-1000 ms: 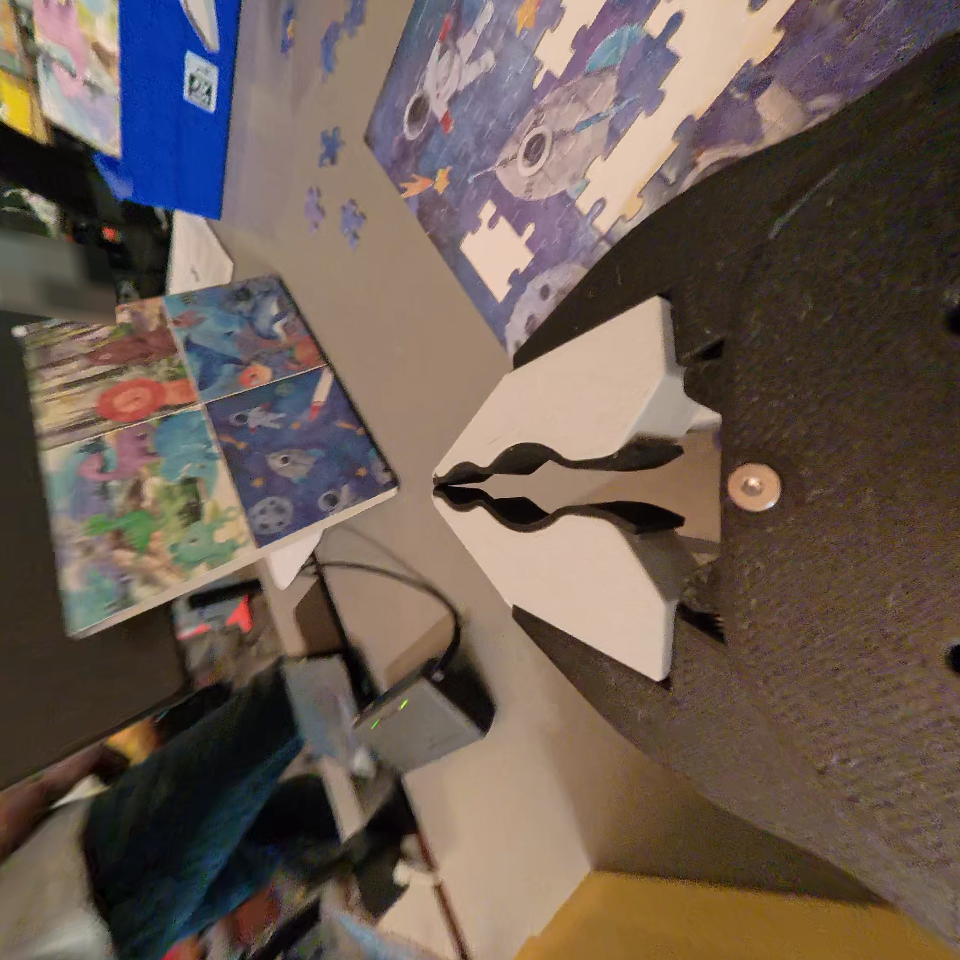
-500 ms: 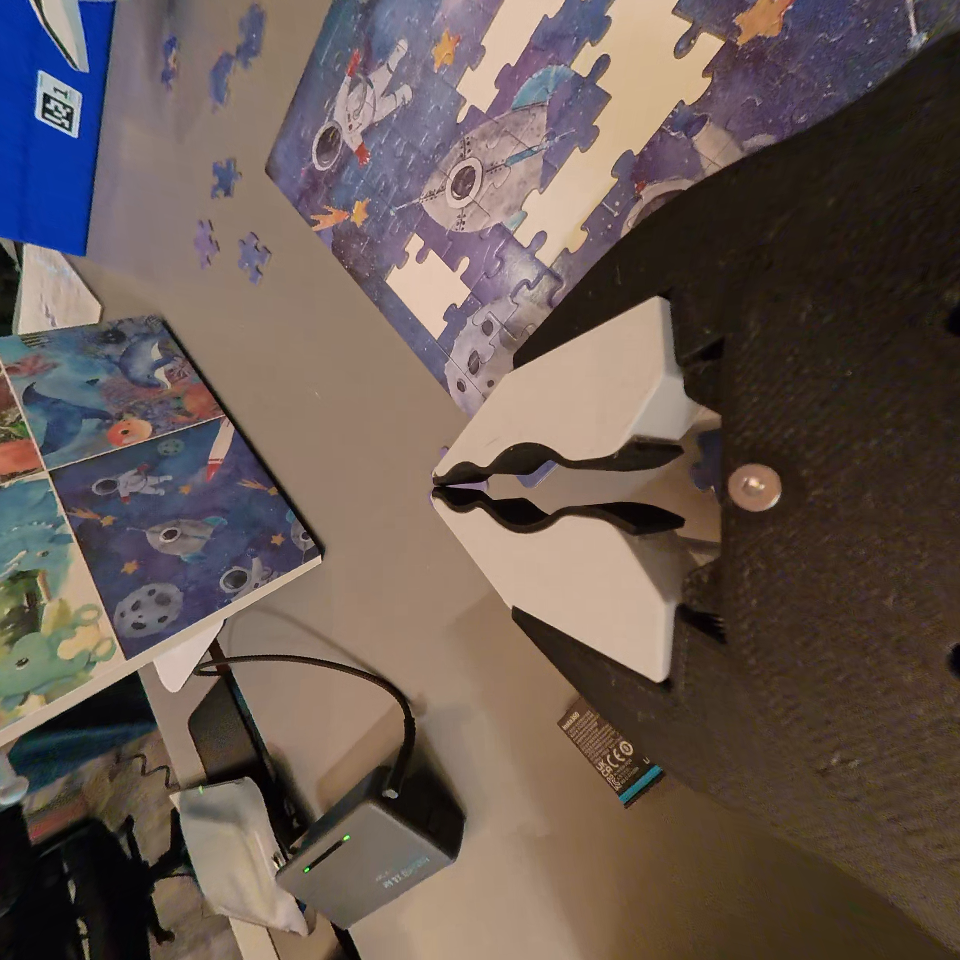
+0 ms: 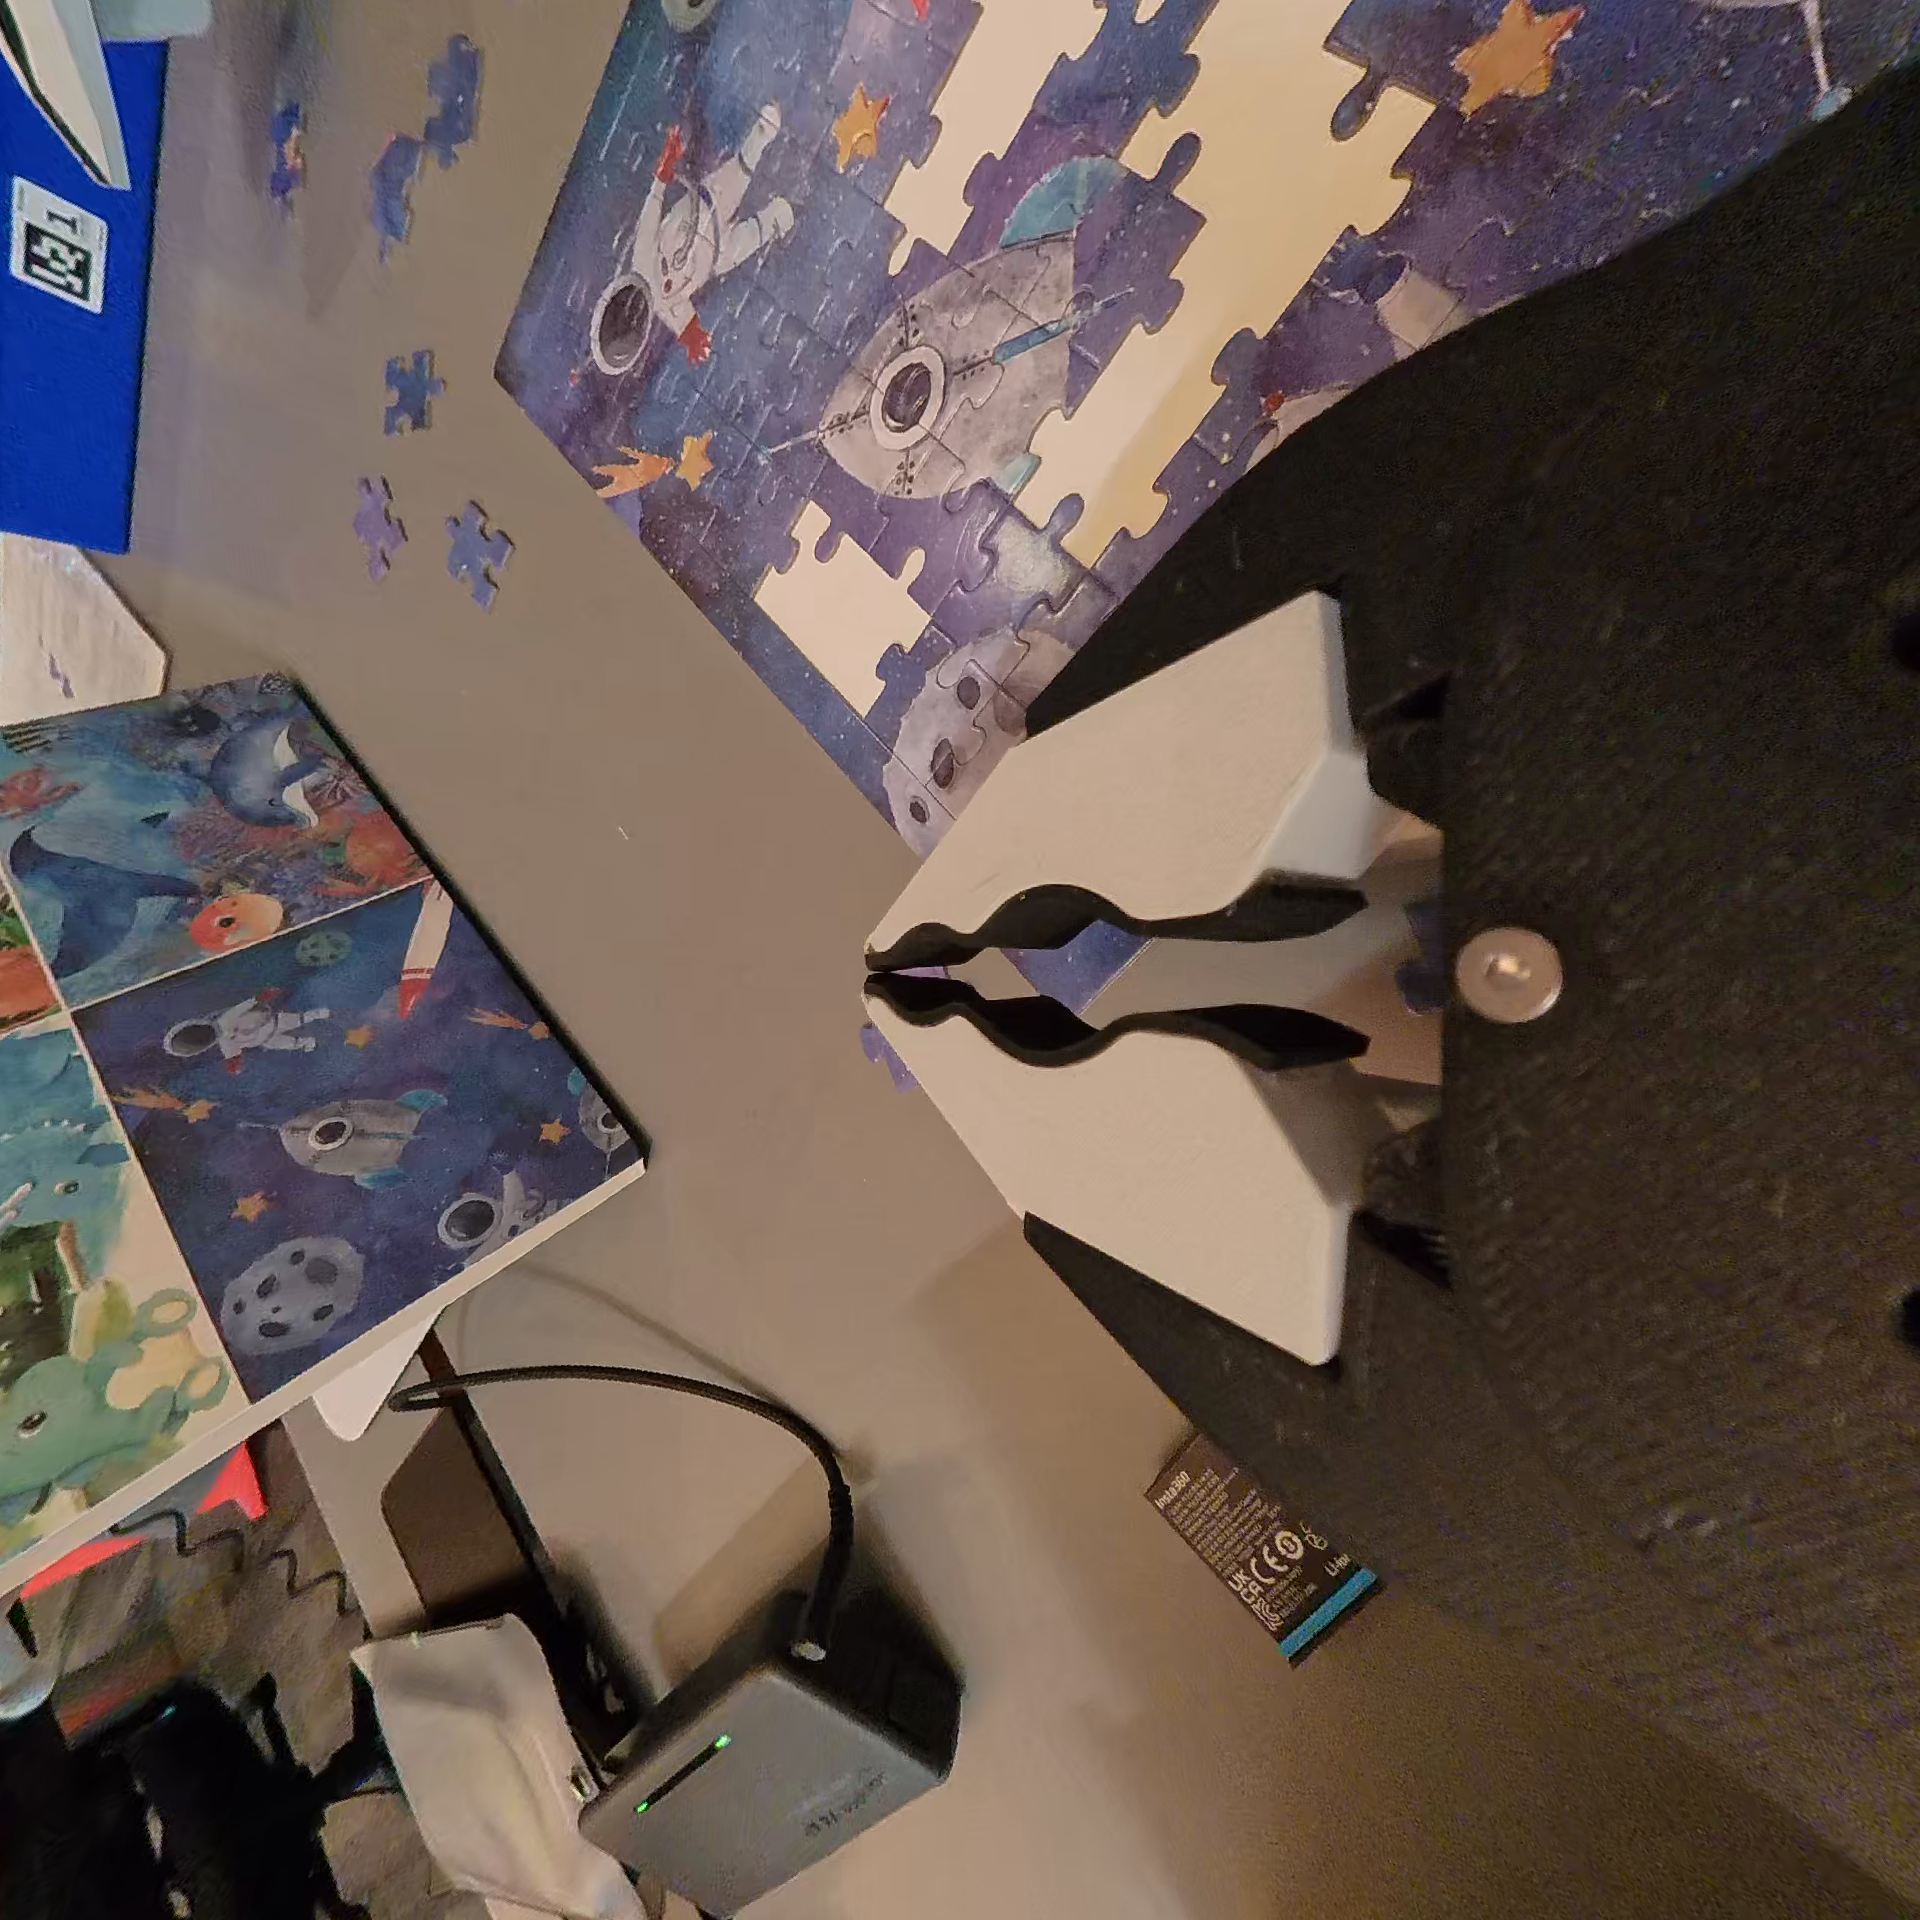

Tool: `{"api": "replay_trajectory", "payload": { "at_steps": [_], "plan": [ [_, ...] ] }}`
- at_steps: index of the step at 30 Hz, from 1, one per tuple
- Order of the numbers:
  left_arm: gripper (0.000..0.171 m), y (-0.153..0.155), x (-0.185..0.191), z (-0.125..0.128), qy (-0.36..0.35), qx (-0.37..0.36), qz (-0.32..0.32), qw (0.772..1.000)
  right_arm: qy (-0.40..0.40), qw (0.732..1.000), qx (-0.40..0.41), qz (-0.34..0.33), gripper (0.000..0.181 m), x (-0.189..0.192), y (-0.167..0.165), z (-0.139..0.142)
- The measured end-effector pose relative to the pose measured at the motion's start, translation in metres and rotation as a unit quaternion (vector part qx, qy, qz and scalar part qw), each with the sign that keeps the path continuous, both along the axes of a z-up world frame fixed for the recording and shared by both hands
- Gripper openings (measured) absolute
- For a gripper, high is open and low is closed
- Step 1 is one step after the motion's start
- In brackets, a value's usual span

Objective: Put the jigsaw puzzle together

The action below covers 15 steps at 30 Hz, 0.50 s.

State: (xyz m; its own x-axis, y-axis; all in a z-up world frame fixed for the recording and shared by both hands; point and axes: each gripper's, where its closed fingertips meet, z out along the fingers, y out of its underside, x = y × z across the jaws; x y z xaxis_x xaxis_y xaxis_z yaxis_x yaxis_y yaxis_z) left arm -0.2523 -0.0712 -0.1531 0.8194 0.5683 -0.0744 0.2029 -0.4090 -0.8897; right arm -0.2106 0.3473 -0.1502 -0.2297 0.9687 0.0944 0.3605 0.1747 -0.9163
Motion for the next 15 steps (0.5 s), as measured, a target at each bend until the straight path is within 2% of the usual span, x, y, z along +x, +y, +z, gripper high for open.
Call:
{"api": "replay_trajectory", "payload": {
  "at_steps": [15],
  "plan": [
    [0.000,0.0022,0.0018,-0.0048,-0.005,-0.013,-0.004,1.000,-0.006,1.000,0.007,0.004,0.000,-0.0005,-0.0024,-0.0028]
  ]
}}
